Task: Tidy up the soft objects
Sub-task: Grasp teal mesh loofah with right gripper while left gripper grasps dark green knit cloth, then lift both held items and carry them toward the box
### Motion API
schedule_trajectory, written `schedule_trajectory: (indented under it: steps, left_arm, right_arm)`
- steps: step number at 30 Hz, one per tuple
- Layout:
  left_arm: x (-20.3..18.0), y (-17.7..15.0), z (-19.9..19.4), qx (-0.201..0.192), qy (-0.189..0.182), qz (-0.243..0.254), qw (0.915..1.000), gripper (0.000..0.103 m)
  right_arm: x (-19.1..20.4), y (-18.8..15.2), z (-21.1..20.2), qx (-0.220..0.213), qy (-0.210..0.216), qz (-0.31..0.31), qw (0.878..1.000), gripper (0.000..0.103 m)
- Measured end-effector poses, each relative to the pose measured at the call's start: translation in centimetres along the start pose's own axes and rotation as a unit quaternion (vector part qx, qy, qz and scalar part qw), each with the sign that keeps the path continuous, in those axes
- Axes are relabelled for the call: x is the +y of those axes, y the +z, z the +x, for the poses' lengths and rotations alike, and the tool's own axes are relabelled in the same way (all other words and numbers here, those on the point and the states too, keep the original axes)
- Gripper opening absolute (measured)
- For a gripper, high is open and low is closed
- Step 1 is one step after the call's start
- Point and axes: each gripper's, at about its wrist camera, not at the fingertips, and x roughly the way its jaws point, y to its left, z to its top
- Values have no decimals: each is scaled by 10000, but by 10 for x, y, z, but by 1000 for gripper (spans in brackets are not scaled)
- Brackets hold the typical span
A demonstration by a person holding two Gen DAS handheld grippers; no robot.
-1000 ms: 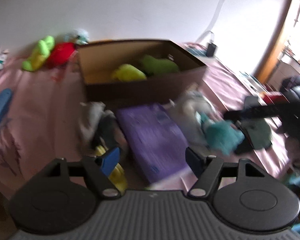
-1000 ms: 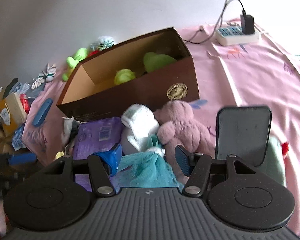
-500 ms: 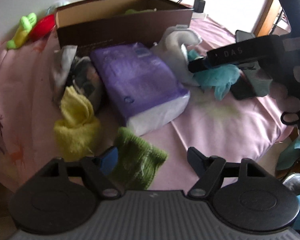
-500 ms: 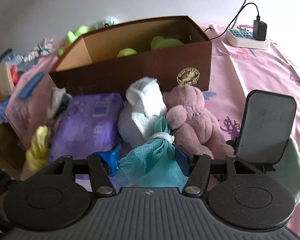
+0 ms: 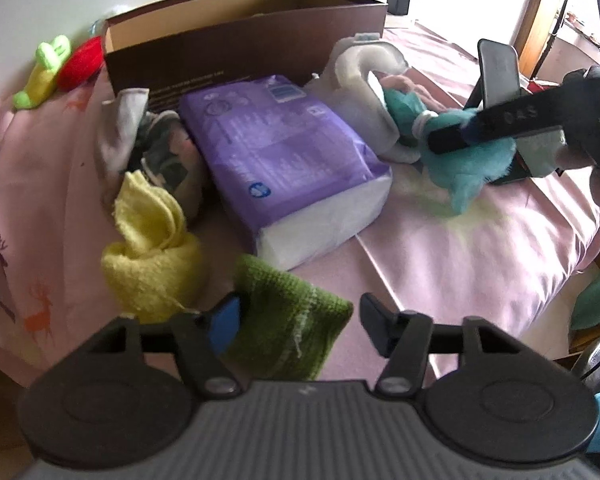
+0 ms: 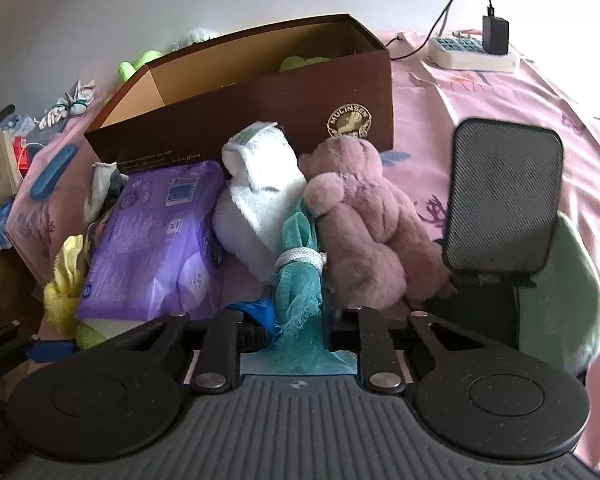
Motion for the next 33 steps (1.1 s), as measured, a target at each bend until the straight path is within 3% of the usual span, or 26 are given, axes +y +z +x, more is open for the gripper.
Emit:
schedule_trajectory:
  steps: [2, 7, 12, 13, 24, 33]
  left_arm:
    - [2, 0, -1, 12, -37, -23, 10000, 50]
    - [6, -1, -11, 20, -247, -62, 9997, 25]
    - [8, -3, -28, -43, -503, -75, 9987, 18]
    - [8, -3, -32, -85, -543, -62, 9985, 13]
    - [5, 9, -52, -449, -991, -14, 9941, 12]
    - [8, 34, -73, -944, -1238, -95, 9878, 12]
  right_arm:
    - [-3, -4, -4, 25, 29, 21, 10000, 0]
    - [-7, -12, -17, 117, 186, 69, 9997, 0]
    - [-10, -18, -31, 244, 323, 97, 9991, 0]
    - [-11, -19, -34, 268, 369, 123, 9989, 0]
    - [-9, -19, -51, 220, 720, 311, 9967, 0]
    - [-5, -12, -59, 78, 728, 263, 9970, 0]
